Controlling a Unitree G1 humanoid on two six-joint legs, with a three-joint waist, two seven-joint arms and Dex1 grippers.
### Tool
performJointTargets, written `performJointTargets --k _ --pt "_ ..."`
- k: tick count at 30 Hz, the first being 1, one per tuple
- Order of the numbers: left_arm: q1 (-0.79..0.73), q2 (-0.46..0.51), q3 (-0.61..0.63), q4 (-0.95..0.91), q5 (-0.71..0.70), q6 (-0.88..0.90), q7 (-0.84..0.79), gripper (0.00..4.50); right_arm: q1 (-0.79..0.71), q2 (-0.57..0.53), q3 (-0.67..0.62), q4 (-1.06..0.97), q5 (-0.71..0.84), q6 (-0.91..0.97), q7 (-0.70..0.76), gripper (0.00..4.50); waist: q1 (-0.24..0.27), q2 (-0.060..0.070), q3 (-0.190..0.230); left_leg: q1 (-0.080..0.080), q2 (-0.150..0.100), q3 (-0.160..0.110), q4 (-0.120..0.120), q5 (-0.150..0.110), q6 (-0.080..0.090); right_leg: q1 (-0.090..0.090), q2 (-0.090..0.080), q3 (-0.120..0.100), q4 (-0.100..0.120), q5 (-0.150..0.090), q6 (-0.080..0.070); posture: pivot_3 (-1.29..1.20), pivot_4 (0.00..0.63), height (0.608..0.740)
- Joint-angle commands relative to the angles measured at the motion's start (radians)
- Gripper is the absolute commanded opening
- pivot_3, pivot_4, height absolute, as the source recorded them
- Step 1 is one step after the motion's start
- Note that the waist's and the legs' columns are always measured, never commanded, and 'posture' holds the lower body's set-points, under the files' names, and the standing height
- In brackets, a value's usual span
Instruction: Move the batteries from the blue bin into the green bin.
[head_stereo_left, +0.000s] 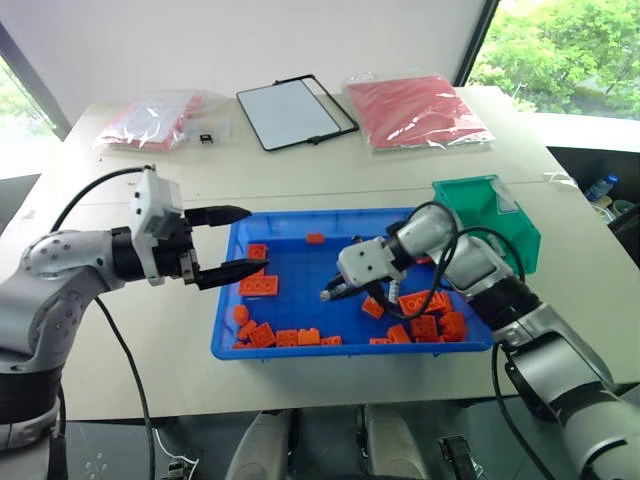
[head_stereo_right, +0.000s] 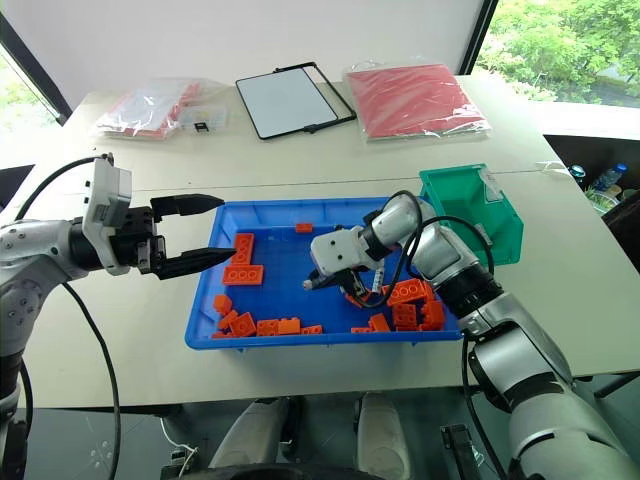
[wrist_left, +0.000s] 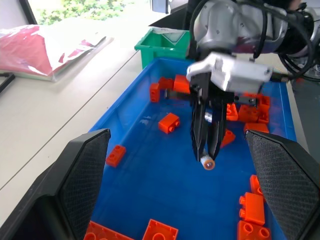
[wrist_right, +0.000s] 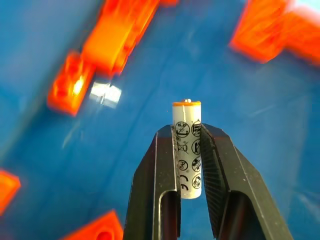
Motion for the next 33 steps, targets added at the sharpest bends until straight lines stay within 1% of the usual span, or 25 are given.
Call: performJointTargets --k 1,4,7,10,13,15,16,18,20,21,23,26,28,30,31,33 --pt "-0.021 0.001 -0.005 0.005 0.01 -0.025 -0.011 4.5 0.006 -0.064 -0.206 -0.206 0.093 0.298 -0.127 0.15 0.004 0.0 0.0 0.0 0.0 0.0 0.0 0.0 0.0 0.0 0.0 0.0 0.0 0.0 0.0 0.0 0.15 0.735" --pt "-0.028 -0.006 -0.017 0.018 0.018 -0.033 -0.014 4.5 0.034 -0.124 -0.367 -0.286 0.097 0.516 -0.285 0.15 0.011 0.0 0.0 -0.001 0.0 0.0 0.0 0.0 0.0 0.0 -0.001 0.0 -0.001 0.0 0.0 0.0 0.15 0.735" --pt "-0.041 -0.015 -0.03 0.029 0.021 -0.037 -0.02 4.5 0.121 -0.213 -0.516 -0.305 0.05 0.636 -0.433 0.15 0.022 0.0 0.0 -0.002 -0.001 0.0 0.0 0.0 0.0 0.0 -0.002 0.0 -0.001 0.0 0.0 0.0 0.15 0.735" --pt "-0.057 -0.021 -0.046 0.049 0.031 -0.047 -0.035 4.5 0.218 -0.273 -0.595 -0.317 0.03 0.665 -0.522 0.15 0.026 0.0 0.0 -0.003 -0.001 0.001 0.0 0.0 0.0 -0.001 -0.002 0.0 -0.002 0.0 0.0 0.0 0.15 0.735" --pt "-0.087 -0.027 -0.063 0.075 0.041 -0.056 -0.051 4.5 0.322 -0.312 -0.629 -0.303 0.008 0.628 -0.574 0.15 0.023 0.0 0.0 -0.004 0.0 0.002 0.0 0.0 0.0 -0.002 -0.003 0.0 -0.002 0.0 0.0 0.0 0.15 0.735" --pt "-0.108 -0.032 -0.073 0.092 0.046 -0.06 -0.059 4.5 0.359 -0.314 -0.638 -0.297 0.005 0.62 -0.61 0.15 0.016 0.0 0.0 -0.004 0.0 0.003 0.0 0.0 0.001 -0.002 -0.002 0.001 -0.002 0.0 0.0 0.0 0.15 0.735" --pt "-0.115 -0.034 -0.077 0.099 0.049 -0.062 -0.063 4.5 0.366 -0.306 -0.643 -0.296 0.009 0.63 -0.629 0.15 0.013 0.0 0.0 -0.004 0.0 0.003 0.0 0.0 0.001 -0.002 -0.002 0.001 -0.002 0.0 0.0 0.0 0.15 0.735" --pt "-0.125 -0.039 -0.083 0.107 0.054 -0.065 -0.07 4.5 0.366 -0.287 -0.645 -0.299 0.021 0.645 -0.662 1.15 0.003 0.0 0.0 -0.004 0.0 0.003 0.001 0.0 0.001 -0.002 -0.002 0.001 -0.001 0.0 0.0 0.0 0.15 0.735" --pt "-0.132 -0.044 -0.088 0.11 0.058 -0.064 -0.074 4.5 0.356 -0.28 -0.644 -0.326 0.026 0.656 -0.69 1.89 -0.001 0.0 0.0 -0.004 0.001 0.003 0.001 0.0 0.001 -0.002 -0.001 0.001 -0.001 0.0 0.0 0.0 0.15 0.735" --pt "-0.134 -0.045 -0.09 0.11 0.058 -0.064 -0.076 4.5 0.348 -0.278 -0.651 -0.351 0.039 0.679 -0.696 2.41 -0.001 0.0 0.0 -0.004 0.001 0.003 0.001 0.0 0.001 -0.002 -0.001 0.001 -0.001 0.0 0.0 0.0 0.15 0.735" --pt "-0.132 -0.043 -0.09 0.109 0.057 -0.063 -0.081 4.5 0.334 -0.268 -0.673 -0.438 0.078 0.774 -0.711 2.41 0.0 0.0 0.0 -0.004 0.001 0.003 0.001 0.0 0.001 -0.002 -0.001 0.001 -0.001 0.0 0.0 0.0 0.15 0.735" --pt "-0.124 -0.04 -0.086 0.108 0.059 -0.064 -0.088 4.5 0.318 -0.235 -0.692 -0.588 0.16 0.965 -0.729 2.41 0.001 0.0 0.0 -0.004 0.001 0.003 0.001 0.0 0.001 -0.002 -0.001 0.001 -0.001 0.0 0.0 0.0 0.15 0.735" --pt "-0.122 -0.041 -0.085 0.106 0.058 -0.061 -0.087 4.5 0.301 -0.174 -0.703 -0.696 0.222 1.138 -0.749 2.41 0.002 0.0 0.0 -0.004 0.001 0.002 0.001 0.0 0.001 -0.002 0.0 0.001 -0.001 0.0 0.0 0.0 0.15 0.735" --pt "-0.12 -0.042 -0.086 0.103 0.058 -0.059 -0.087 4.5 0.252 -0.048 -0.736 -0.776 0.261 1.355 -0.786 2.41 0.0 0.0 -0.001 -0.004 0.001 0.002 0.002 0.0 0.001 -0.002 -0.001 0.001 -0.001 0.0 0.0 0.0 0.15 0.735" --pt "-0.121 -0.043 -0.087 0.1 0.059 -0.058 -0.085 4.5 0.234 -0.008 -0.75 -0.795 0.269 1.425 -0.801 2.41 0.0 0.0 0.0 -0.004 0.002 0.002 0.002 0.0 0.001 -0.002 -0.001 0.001 -0.001 0.0 0.0 0.0 0.15 0.735" --pt "-0.122 -0.047 -0.09 0.101 0.06 -0.059 -0.084 4.5 0.266 0.115 -0.788 -0.803 0.309 1.474 -0.869 2.41 0.002 -0.001 -0.001 -0.004 0.002 0.002 0.002 0.0 0.001 -0.002 0.0 0.001 -0.001 0.0 0.0 0.0 0.15 0.735"
